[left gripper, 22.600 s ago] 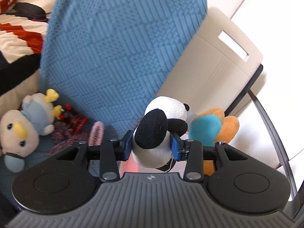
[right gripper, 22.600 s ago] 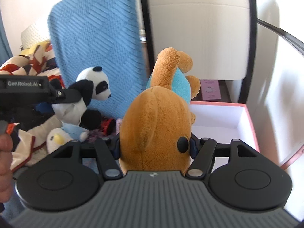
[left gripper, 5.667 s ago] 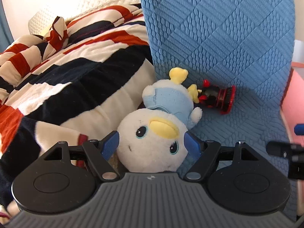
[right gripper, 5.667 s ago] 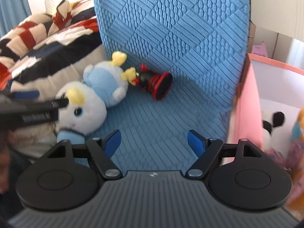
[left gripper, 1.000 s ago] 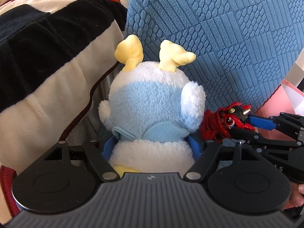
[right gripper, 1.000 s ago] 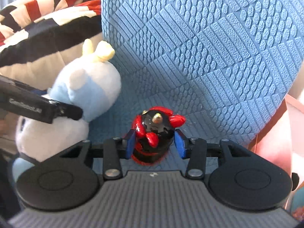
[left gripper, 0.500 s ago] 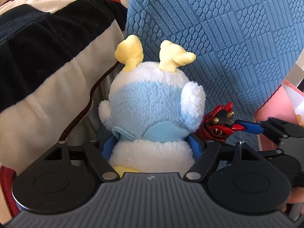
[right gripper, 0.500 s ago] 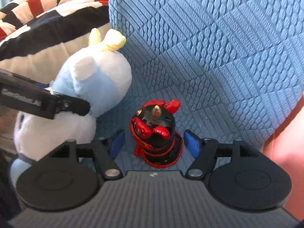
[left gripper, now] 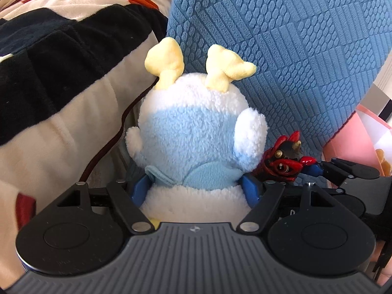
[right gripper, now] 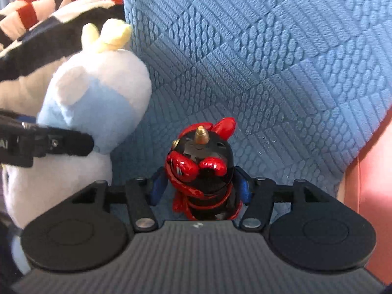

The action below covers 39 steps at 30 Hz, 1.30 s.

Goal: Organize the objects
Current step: 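Lift the bird plush with left tool while right tool lifts the red-black figure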

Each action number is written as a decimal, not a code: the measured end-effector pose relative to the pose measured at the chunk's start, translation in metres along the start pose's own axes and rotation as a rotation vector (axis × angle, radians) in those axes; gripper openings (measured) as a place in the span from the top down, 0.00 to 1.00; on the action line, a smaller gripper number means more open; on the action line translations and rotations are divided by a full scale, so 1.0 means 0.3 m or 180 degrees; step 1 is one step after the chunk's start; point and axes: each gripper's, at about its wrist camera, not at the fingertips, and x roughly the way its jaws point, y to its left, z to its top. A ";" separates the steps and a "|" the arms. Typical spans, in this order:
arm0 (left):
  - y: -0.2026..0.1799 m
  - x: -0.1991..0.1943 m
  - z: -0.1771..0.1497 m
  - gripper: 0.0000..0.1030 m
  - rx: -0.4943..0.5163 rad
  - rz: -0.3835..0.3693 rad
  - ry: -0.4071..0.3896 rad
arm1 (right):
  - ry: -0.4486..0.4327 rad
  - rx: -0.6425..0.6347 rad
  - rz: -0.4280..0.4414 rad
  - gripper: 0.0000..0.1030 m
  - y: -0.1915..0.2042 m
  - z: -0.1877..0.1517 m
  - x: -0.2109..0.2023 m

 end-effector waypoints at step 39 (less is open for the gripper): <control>-0.350 -0.392 -0.276 0.25 -0.0177 -0.0380 0.0032 | -0.0320 0.0716 -0.0159 0.41 -0.170 -0.235 -0.737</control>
